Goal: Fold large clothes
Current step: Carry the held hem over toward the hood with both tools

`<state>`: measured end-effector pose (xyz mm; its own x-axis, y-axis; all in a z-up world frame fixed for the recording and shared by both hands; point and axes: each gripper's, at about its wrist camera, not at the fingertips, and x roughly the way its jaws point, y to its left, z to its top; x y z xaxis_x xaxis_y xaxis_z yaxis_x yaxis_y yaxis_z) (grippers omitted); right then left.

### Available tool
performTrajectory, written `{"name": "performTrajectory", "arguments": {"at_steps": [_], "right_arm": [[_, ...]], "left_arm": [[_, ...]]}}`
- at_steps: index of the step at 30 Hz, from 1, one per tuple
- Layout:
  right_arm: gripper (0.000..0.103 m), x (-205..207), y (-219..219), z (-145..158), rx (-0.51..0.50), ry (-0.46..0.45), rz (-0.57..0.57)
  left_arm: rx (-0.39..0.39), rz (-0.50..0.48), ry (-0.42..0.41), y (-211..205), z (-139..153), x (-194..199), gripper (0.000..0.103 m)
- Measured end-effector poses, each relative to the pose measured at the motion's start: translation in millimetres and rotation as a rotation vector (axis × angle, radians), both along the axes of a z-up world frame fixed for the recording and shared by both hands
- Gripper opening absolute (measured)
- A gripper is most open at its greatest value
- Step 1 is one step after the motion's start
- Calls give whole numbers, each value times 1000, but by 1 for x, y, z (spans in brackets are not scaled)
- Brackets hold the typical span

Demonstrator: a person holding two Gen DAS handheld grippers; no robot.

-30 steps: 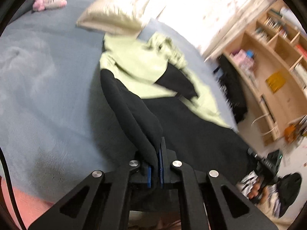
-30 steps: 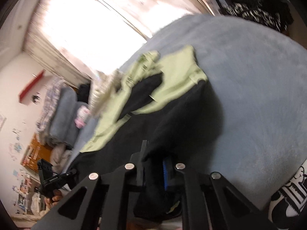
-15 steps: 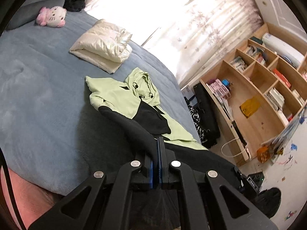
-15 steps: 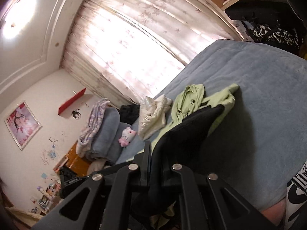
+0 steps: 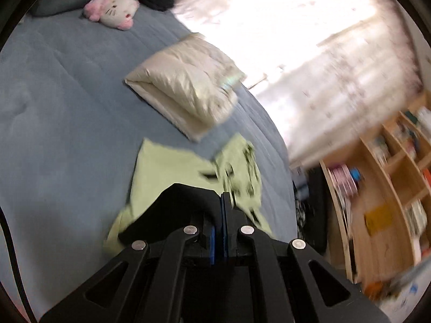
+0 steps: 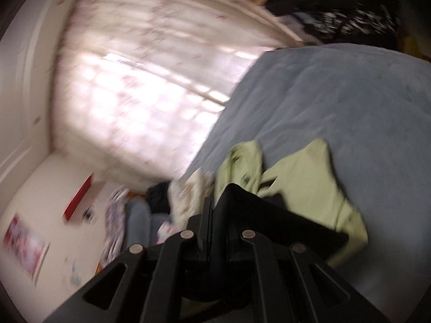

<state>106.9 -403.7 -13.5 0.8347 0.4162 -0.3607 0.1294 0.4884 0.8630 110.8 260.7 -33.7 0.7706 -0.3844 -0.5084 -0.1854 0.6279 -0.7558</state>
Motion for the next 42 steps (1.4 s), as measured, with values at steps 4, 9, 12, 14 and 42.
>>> {"name": "performTrajectory", "arguments": {"at_steps": [4, 9, 12, 14, 42], "right_arm": [[54, 70, -6, -36, -29, 164, -47], [63, 105, -3, -77, -104, 256, -17], [63, 114, -3, -94, -185, 280, 4], [63, 121, -6, -103, -215, 290, 22], [6, 182, 32, -146, -567, 289, 98]], "left_arm": [[34, -5, 105, 7, -23, 82, 26], [152, -13, 200, 6, -58, 132, 49], [233, -56, 241, 0, -79, 149, 49], [306, -90, 261, -3, -91, 157, 49], [522, -116, 119, -40, -146, 218, 3]]}}
